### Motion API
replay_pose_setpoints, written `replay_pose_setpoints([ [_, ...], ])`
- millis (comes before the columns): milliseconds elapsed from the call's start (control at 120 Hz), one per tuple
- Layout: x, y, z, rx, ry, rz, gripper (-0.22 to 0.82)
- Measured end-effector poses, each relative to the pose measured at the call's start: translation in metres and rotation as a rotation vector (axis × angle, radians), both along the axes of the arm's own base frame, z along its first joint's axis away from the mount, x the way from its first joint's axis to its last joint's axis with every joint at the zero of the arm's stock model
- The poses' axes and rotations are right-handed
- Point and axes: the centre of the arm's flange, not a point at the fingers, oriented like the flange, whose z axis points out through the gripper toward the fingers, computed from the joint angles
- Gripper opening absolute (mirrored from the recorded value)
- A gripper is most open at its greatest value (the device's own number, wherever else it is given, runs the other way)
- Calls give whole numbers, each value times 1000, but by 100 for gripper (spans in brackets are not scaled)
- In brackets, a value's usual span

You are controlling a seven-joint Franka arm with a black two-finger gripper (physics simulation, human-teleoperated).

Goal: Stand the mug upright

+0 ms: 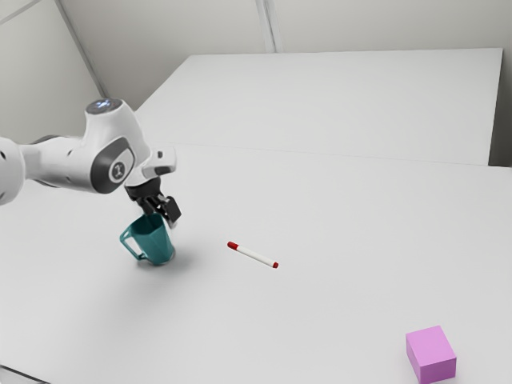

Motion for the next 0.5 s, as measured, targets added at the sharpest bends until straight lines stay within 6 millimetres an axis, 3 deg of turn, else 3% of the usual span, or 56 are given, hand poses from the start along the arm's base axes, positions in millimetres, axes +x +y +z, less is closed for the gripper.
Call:
replay_pose_setpoints([
  [267,16,8,54,-9,-27,31,58],
  [375,32,12,105,-4,-70,47,59],
  [500,35,10,138,7,-65,52,60],
])
